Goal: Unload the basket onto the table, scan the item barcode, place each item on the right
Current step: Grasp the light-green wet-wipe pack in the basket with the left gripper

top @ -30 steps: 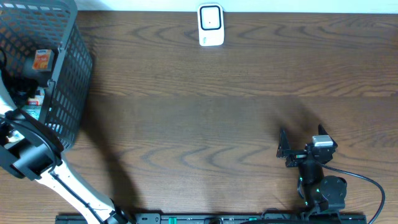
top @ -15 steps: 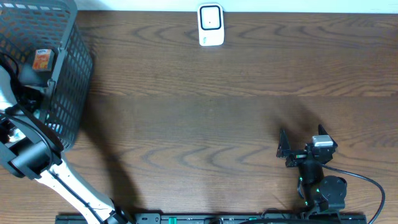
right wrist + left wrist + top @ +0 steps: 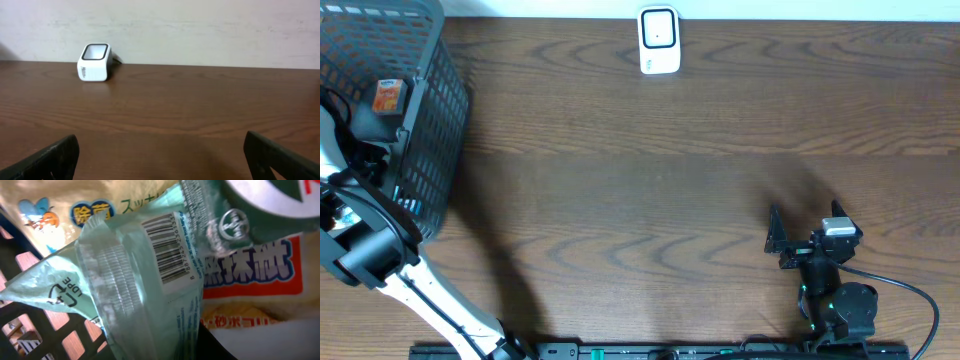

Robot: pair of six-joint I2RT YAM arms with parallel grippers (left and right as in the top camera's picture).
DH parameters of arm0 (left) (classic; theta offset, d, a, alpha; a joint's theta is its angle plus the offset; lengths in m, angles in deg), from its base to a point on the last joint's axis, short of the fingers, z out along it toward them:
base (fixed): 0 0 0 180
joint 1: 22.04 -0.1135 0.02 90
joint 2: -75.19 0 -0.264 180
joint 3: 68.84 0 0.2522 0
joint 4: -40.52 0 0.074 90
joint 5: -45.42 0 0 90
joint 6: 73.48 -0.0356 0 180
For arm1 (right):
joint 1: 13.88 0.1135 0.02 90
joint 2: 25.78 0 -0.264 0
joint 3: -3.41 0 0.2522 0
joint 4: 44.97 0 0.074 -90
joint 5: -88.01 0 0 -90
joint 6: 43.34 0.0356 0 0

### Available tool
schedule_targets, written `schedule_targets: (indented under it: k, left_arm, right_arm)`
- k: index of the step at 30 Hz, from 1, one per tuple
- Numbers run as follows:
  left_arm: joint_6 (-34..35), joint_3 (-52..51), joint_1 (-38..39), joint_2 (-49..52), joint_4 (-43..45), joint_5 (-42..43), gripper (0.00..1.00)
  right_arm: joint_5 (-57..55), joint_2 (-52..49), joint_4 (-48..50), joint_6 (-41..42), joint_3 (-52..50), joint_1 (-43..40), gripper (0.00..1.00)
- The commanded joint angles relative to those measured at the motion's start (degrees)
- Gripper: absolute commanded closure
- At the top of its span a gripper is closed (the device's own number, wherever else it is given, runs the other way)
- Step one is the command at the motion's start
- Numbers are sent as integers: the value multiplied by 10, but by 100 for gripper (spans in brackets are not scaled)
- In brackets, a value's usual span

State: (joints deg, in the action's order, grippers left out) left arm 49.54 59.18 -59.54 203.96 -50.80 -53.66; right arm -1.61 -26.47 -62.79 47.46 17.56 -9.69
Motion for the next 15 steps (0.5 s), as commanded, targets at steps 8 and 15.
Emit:
schedule_targets:
  k: [8, 15]
  left_arm:
    - [3, 20, -2, -234, 5, 179, 71]
    - [8, 20, -2, -406, 76, 230, 71]
  right_arm:
    - [-3, 3, -3, 0, -1, -5, 1]
    - [-3, 3, -3, 0, -1, -5, 1]
